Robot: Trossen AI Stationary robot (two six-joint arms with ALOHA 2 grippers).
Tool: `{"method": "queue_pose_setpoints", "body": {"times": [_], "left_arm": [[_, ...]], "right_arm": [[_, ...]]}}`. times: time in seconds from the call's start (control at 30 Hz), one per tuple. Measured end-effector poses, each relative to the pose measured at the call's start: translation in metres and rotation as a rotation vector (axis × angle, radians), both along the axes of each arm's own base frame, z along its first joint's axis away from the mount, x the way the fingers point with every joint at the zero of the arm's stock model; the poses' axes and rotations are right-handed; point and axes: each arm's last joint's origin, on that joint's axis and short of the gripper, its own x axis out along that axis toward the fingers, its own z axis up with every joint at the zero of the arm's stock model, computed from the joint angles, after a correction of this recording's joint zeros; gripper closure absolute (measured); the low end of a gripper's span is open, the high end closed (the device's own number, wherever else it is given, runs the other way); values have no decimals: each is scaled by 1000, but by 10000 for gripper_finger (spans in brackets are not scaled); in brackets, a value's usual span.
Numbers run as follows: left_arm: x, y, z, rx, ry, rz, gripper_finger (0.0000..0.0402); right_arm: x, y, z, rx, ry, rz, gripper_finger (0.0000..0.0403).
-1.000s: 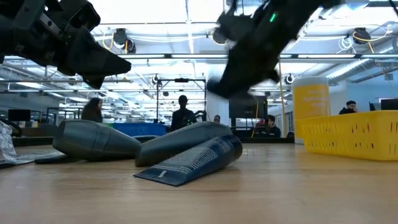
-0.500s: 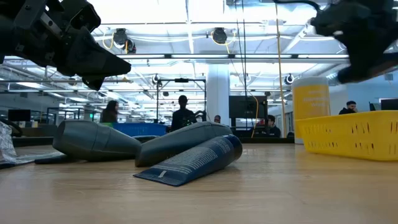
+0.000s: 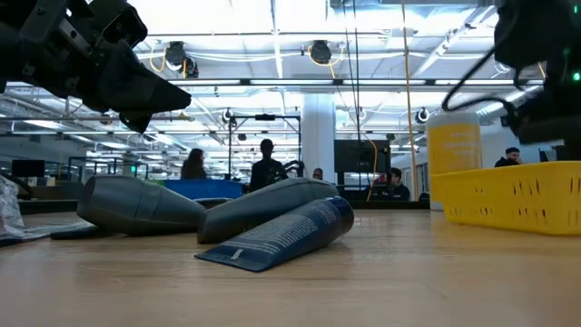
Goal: Pick & Place Travel size toiletries
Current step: Put the black shaving cream into the red bin, then put the black comb into the blue bin
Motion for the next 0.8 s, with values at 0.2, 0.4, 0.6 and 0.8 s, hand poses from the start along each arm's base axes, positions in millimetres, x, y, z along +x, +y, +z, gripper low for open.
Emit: {"method": "queue_pose_setpoints", "body": {"times": [0.2,0.4,0.6,0.8], "left_arm": [[0,0,0,0,0,0,392],[0,0,0,0,0,0,392],[0,0,0,1,0,-1,392],[0,0,2,56,-22,-14,392]], "right_arm": [[-9,-7,-16,-19,28,22,329],[-11,-10,-12,-65,-6,57,277],[-20,-14,8,-48,-146,62,214],[-19,-16,44,-63,-468,132,204]]}}
